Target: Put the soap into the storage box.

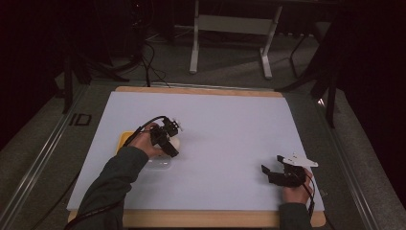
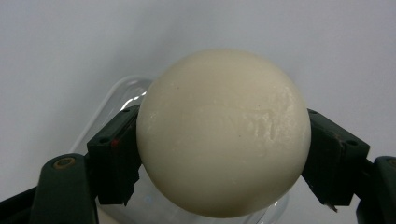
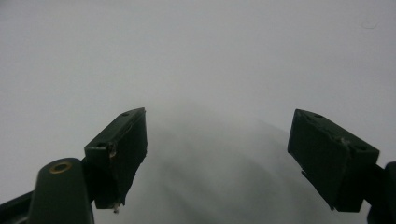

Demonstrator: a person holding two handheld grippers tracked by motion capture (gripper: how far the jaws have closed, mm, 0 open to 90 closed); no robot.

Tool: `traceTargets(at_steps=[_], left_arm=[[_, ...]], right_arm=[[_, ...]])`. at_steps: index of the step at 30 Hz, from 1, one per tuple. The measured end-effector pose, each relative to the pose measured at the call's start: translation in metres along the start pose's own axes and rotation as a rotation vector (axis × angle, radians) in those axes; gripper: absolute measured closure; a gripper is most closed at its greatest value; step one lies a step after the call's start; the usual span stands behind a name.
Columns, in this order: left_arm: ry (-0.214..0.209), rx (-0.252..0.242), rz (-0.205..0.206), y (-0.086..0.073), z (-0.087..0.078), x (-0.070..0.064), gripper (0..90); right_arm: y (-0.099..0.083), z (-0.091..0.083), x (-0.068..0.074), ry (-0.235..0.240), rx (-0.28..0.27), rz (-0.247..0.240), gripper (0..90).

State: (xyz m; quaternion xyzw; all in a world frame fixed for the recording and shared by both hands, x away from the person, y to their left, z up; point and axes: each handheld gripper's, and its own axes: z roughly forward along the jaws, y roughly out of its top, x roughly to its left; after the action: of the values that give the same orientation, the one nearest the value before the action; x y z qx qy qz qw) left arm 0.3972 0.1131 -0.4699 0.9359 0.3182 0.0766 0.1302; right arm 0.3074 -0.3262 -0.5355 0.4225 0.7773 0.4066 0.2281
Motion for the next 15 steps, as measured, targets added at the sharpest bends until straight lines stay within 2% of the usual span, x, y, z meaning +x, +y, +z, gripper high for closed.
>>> traceTargets(at_steps=[15], left_arm=[[0.039, 0.003, -0.088, -0.01, -0.003, 0.014, 23.2]], right_arm=[[0.0, 0.0, 0.0, 0.0, -0.001, 0.0, 19.4]])
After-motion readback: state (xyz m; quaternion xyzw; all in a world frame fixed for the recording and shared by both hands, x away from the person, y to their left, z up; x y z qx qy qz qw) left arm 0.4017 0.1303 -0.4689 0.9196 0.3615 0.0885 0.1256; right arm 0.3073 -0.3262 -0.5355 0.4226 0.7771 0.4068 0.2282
